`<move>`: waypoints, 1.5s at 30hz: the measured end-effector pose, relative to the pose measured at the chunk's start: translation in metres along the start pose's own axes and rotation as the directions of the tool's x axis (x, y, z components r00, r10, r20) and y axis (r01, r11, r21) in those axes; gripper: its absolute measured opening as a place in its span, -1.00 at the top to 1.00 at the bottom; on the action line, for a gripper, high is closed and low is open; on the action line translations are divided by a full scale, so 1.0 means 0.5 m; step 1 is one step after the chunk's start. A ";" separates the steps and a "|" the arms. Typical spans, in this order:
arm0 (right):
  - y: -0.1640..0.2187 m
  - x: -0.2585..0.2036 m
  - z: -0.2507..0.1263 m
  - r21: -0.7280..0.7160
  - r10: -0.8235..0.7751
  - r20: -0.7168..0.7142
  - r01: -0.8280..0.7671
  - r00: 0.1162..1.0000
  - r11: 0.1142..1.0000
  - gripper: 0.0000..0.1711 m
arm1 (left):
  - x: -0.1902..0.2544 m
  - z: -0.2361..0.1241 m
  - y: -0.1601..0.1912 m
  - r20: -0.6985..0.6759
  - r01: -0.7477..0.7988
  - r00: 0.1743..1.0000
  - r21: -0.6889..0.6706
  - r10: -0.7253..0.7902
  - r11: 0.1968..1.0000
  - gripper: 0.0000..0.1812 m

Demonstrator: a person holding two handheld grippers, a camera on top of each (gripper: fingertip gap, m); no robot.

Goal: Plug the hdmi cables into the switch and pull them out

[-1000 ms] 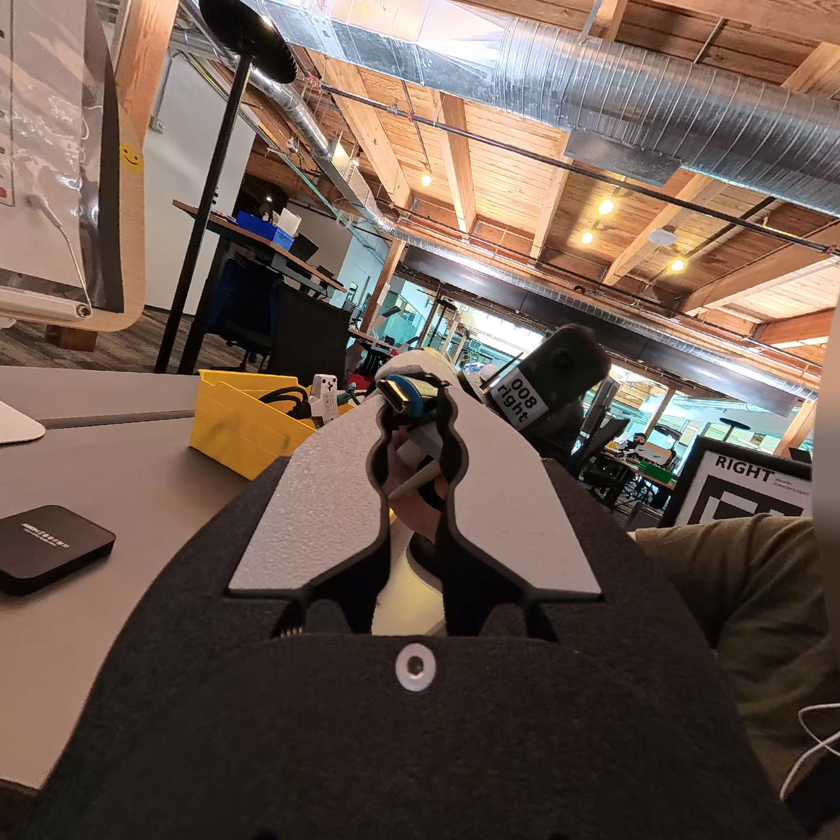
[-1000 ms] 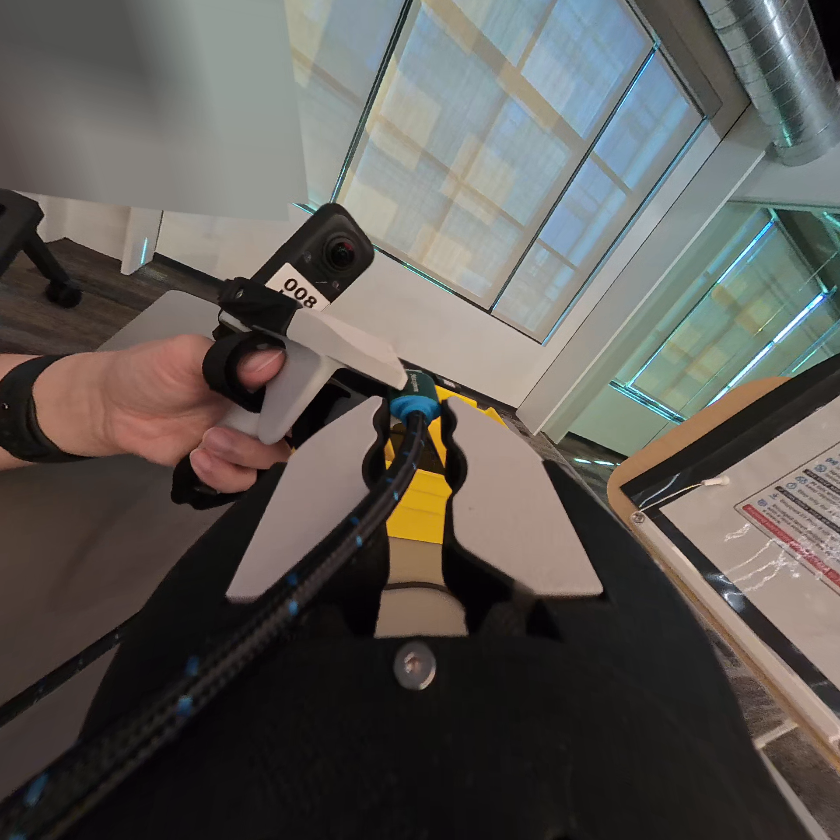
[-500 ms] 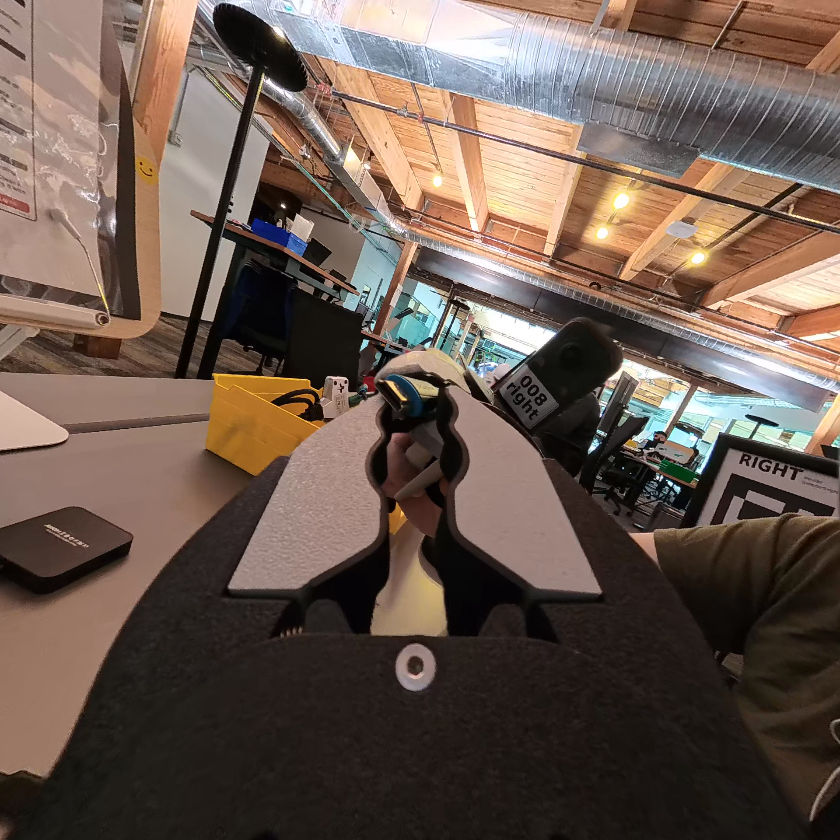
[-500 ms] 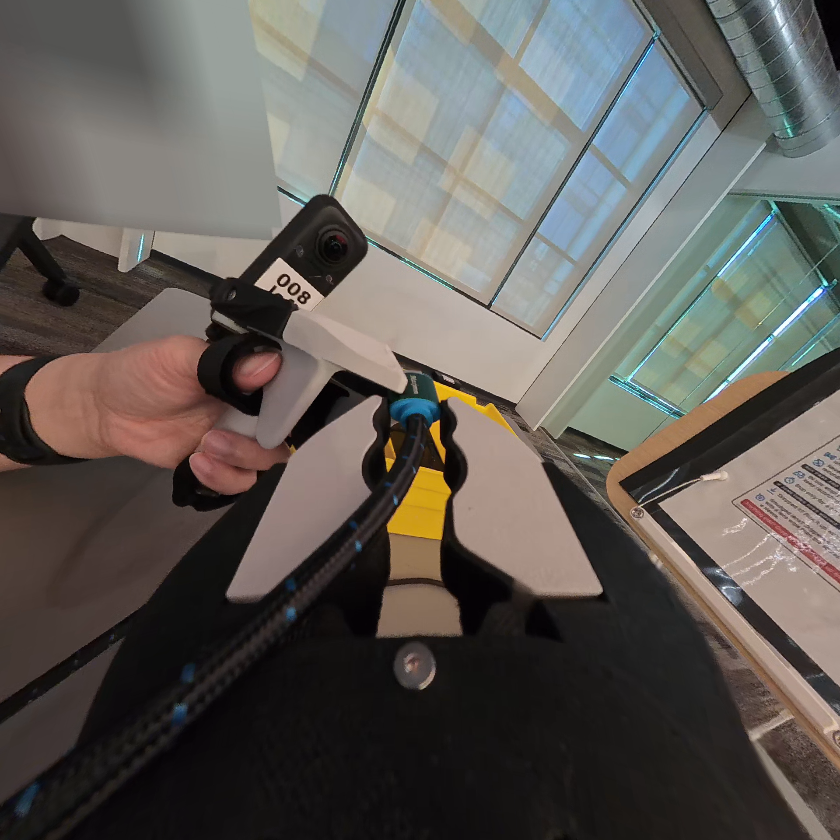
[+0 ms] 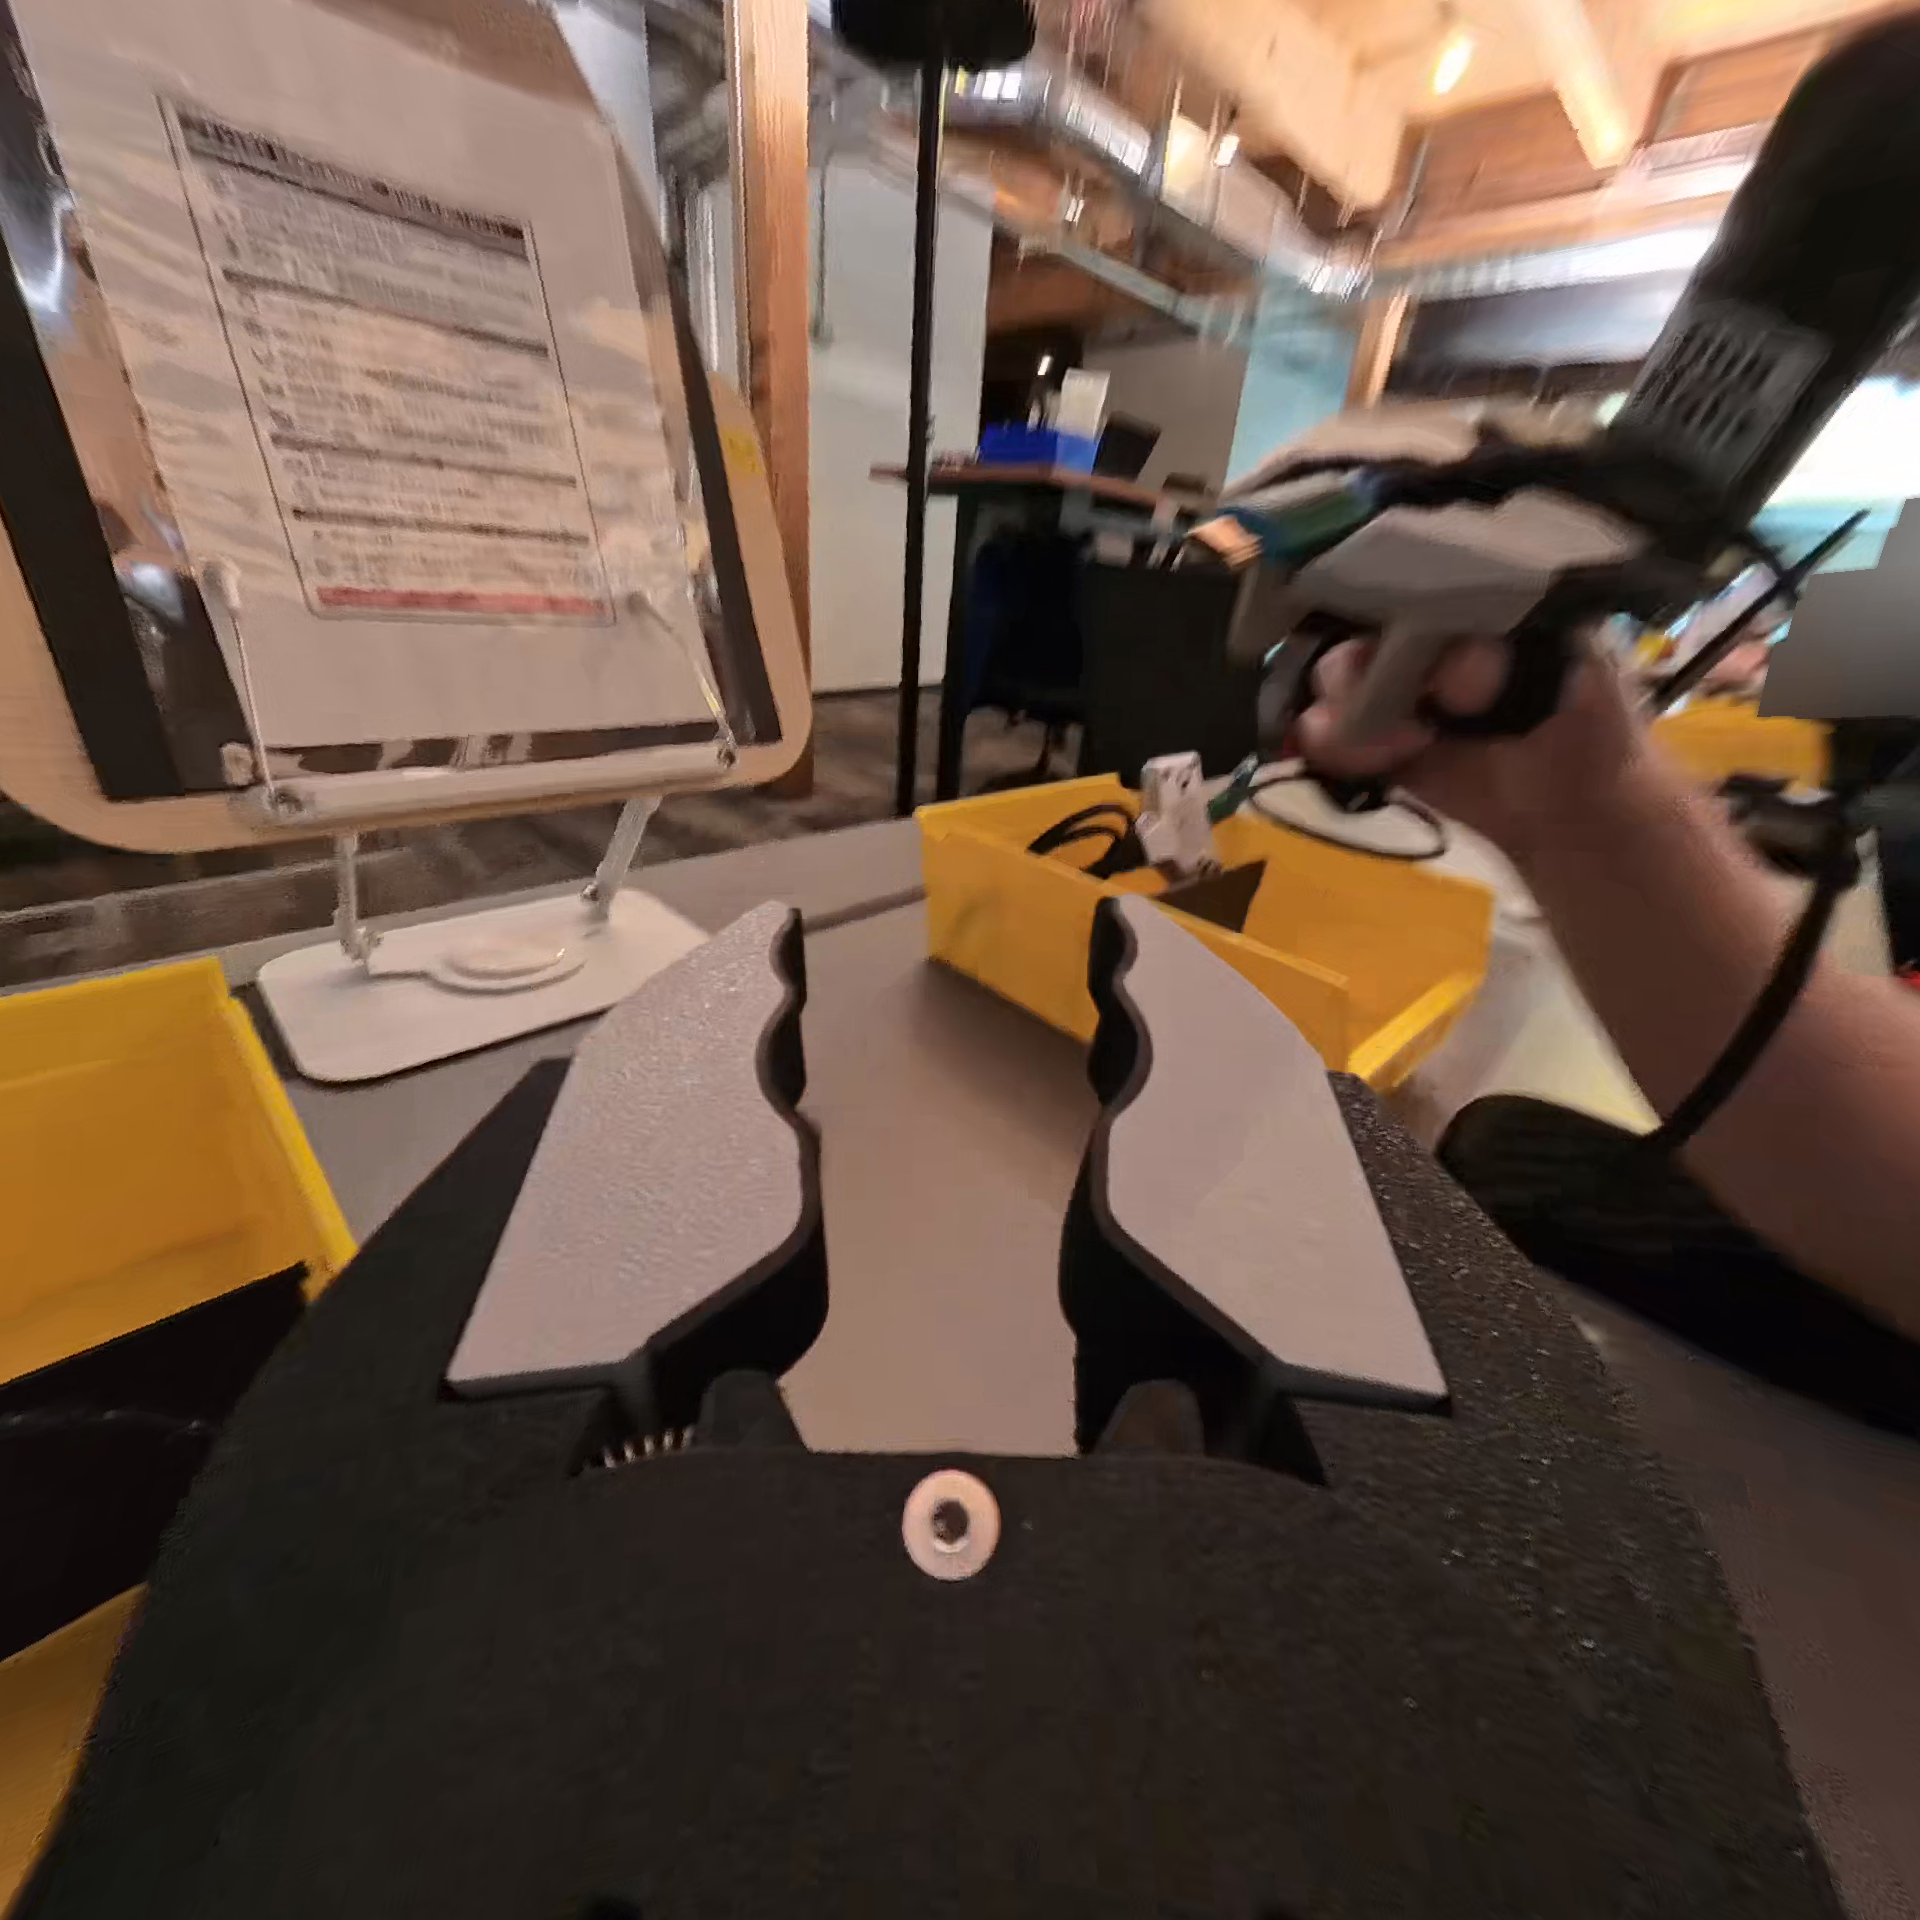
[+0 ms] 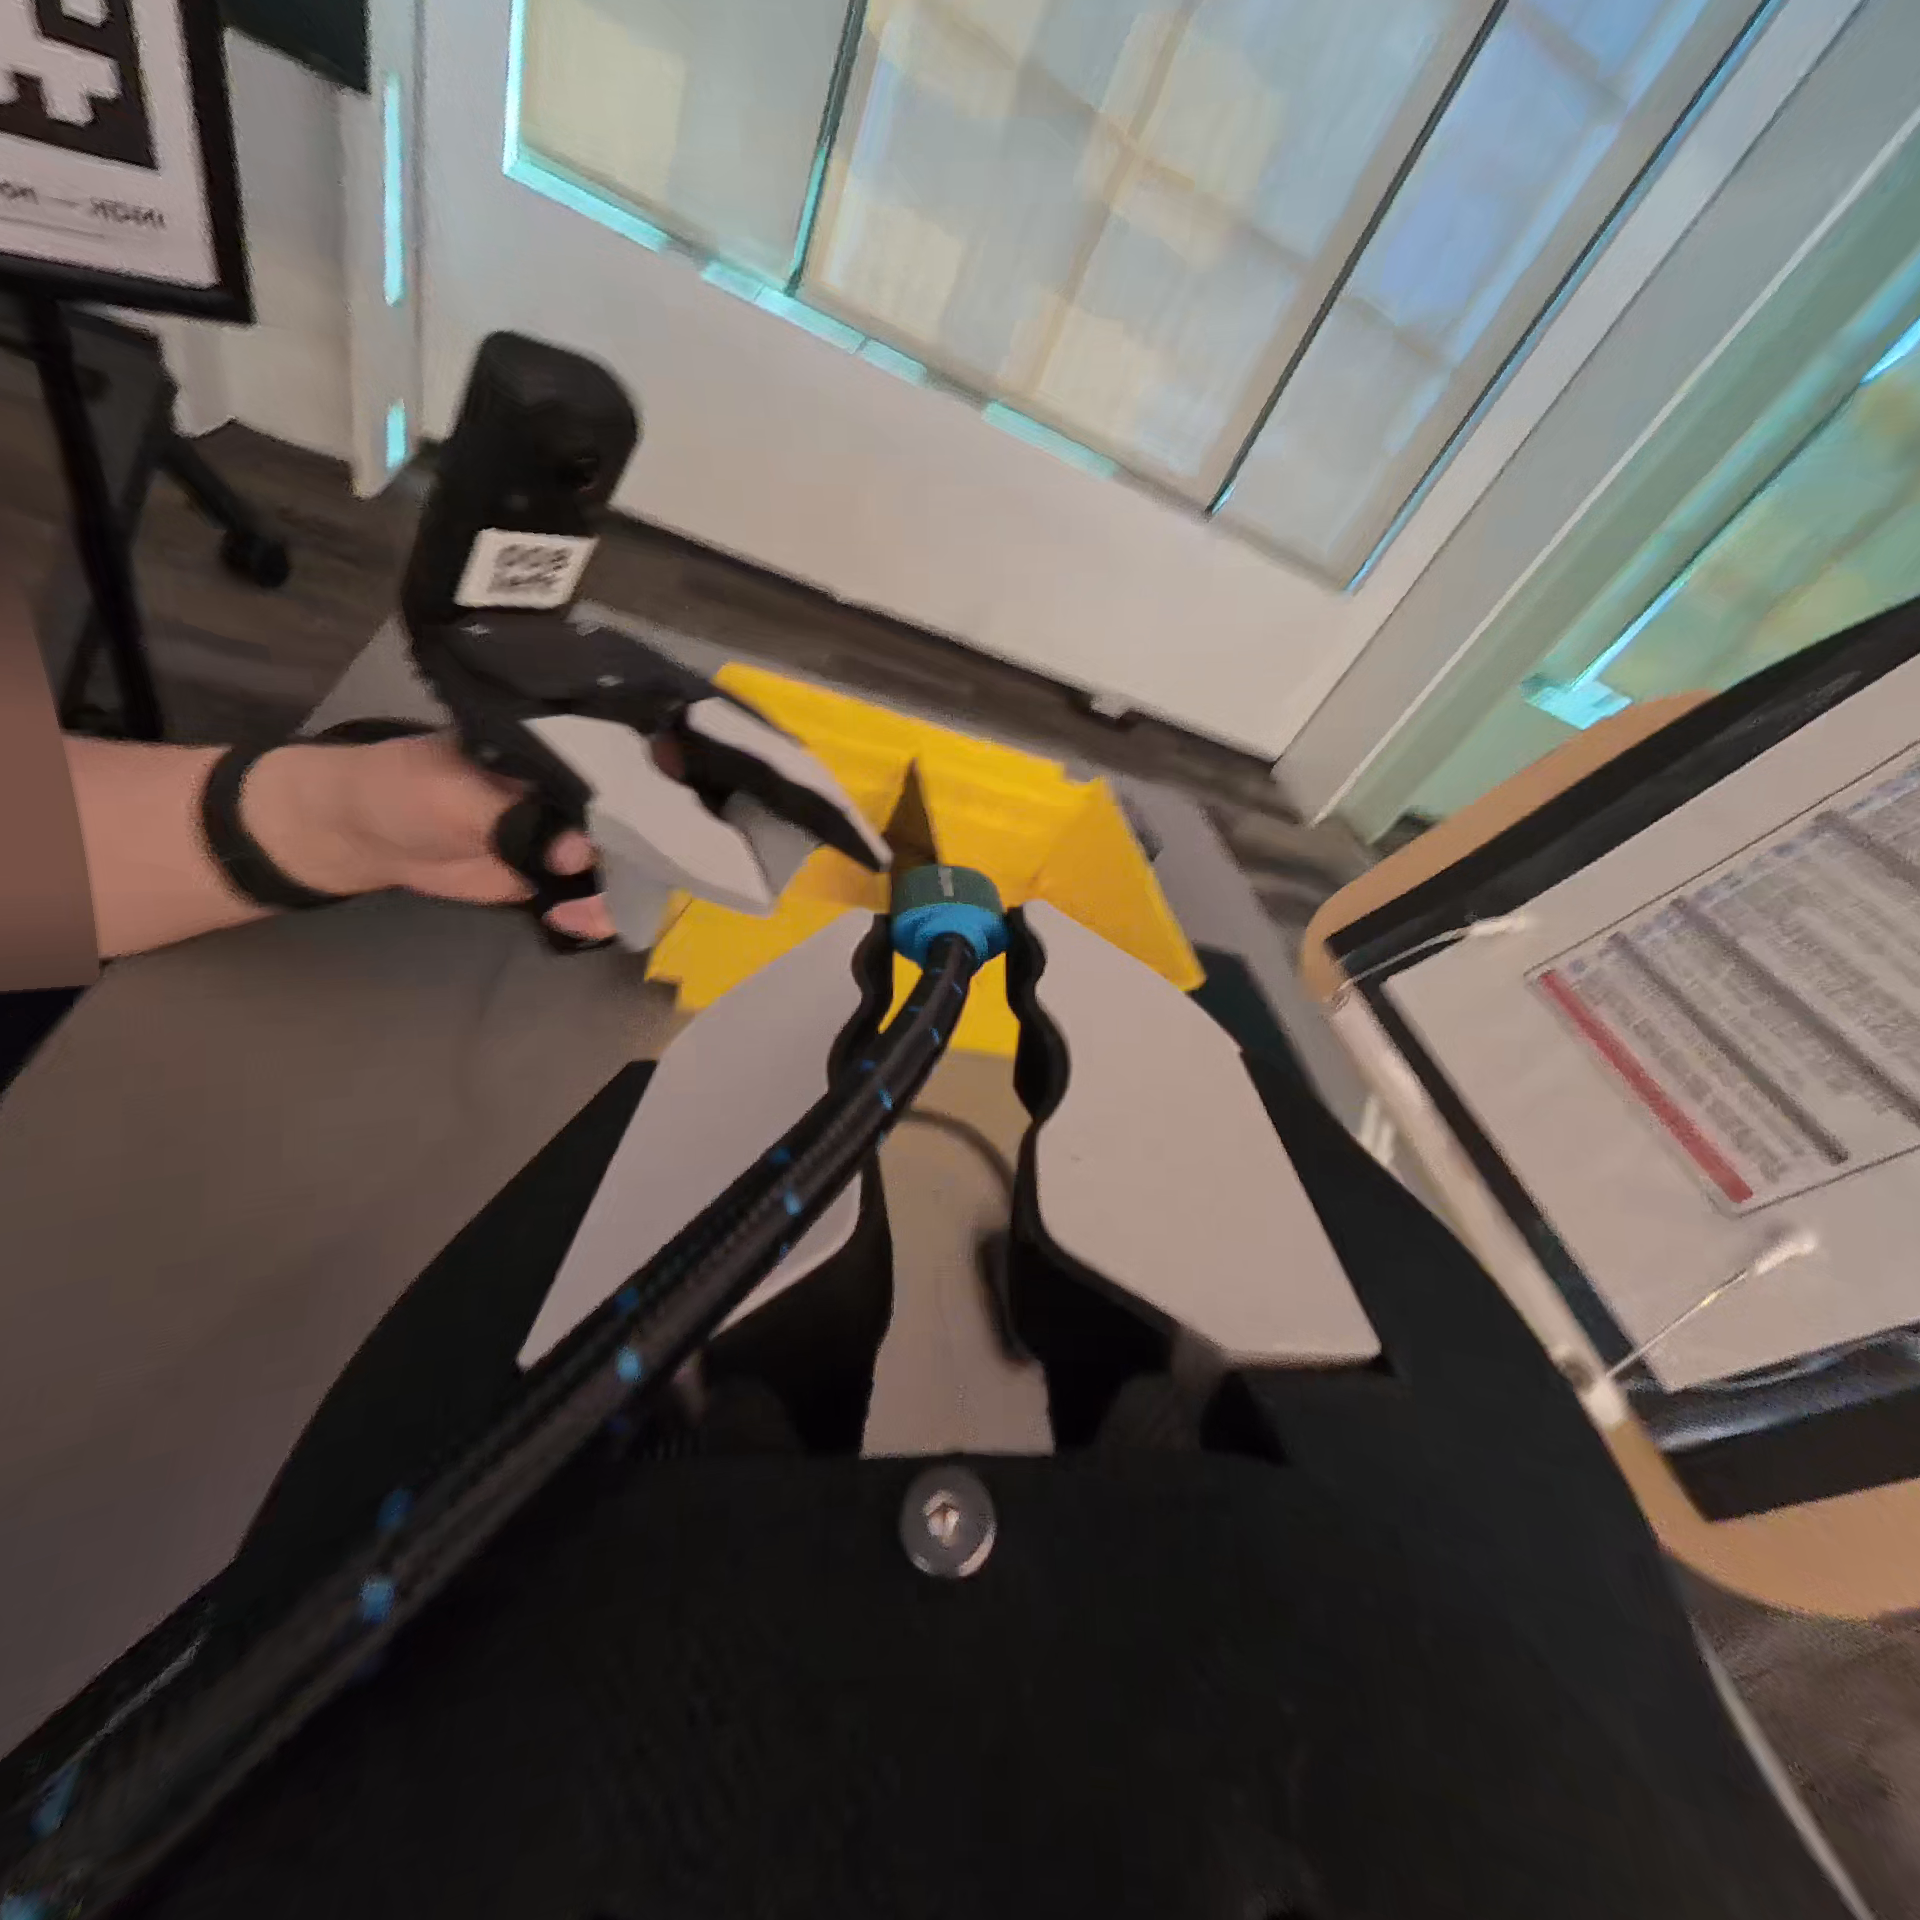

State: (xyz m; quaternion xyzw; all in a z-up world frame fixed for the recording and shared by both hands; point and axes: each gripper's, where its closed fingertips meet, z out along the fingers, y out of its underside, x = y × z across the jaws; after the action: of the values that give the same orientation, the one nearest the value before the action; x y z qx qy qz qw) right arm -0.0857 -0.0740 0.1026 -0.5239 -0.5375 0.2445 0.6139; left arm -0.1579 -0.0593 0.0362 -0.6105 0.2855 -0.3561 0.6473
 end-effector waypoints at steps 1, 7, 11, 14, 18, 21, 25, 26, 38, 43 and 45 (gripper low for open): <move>0.004 0.000 -0.017 -0.032 0.025 0.034 -0.024 0.999 0.999 0.75 | -0.004 0.016 0.014 0.009 -0.021 1.000 -0.046 0.021 0.999 0.43; -0.027 0.026 -0.122 -0.004 0.093 0.042 -0.093 0.995 0.996 0.76 | -0.044 0.133 0.129 0.009 -0.186 0.977 -0.438 0.211 0.879 0.44; -0.039 0.032 -0.164 0.009 0.073 0.024 -0.073 0.997 0.997 0.76 | -0.053 0.208 0.194 -0.185 -0.321 0.947 -0.615 0.264 0.720 0.40; -0.048 0.034 -0.188 0.031 0.067 0.021 -0.068 0.998 0.997 0.75 | -0.108 0.226 0.256 -0.351 -0.468 0.880 -0.751 0.320 0.465 0.32; -0.049 0.046 -0.210 0.040 0.049 -0.004 -0.049 0.999 0.998 0.75 | -0.175 0.217 0.322 -0.468 -0.539 0.831 -0.812 0.300 0.226 0.37; -0.046 0.054 -0.216 0.050 0.058 -0.006 -0.057 0.998 0.997 0.75 | -0.195 0.236 0.347 -0.460 -0.514 0.852 -0.828 0.250 0.225 0.19; -0.041 0.055 -0.219 0.039 0.046 -0.007 -0.046 0.999 0.998 0.75 | -0.202 0.243 0.381 -0.458 -0.485 0.873 -0.851 0.167 0.203 0.17; -0.041 0.054 -0.221 0.037 0.040 -0.005 -0.040 0.999 0.999 0.75 | -0.204 0.241 0.388 -0.444 -0.466 0.884 -0.864 0.149 0.189 0.19; -0.046 0.058 -0.235 0.050 0.040 -0.012 -0.040 0.999 0.998 0.75 | -0.160 0.181 0.382 0.145 0.134 0.989 -0.970 0.042 0.205 0.25; -0.042 0.050 -0.223 0.031 0.026 0.001 -0.026 1.000 0.999 0.75 | -0.076 0.155 0.372 0.125 0.166 0.978 -0.952 -0.168 0.259 0.26; -0.039 0.046 -0.218 0.019 0.017 0.007 -0.018 1.000 1.000 0.75 | -0.068 0.147 0.377 0.089 0.137 0.980 -0.948 -0.176 0.287 0.18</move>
State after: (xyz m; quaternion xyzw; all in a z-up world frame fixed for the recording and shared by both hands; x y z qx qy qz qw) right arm 0.0158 -0.1021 0.1434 -0.5217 -0.5327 0.2569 0.6149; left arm -0.0975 0.0118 -0.1467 -0.8930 0.3896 -0.1905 0.1203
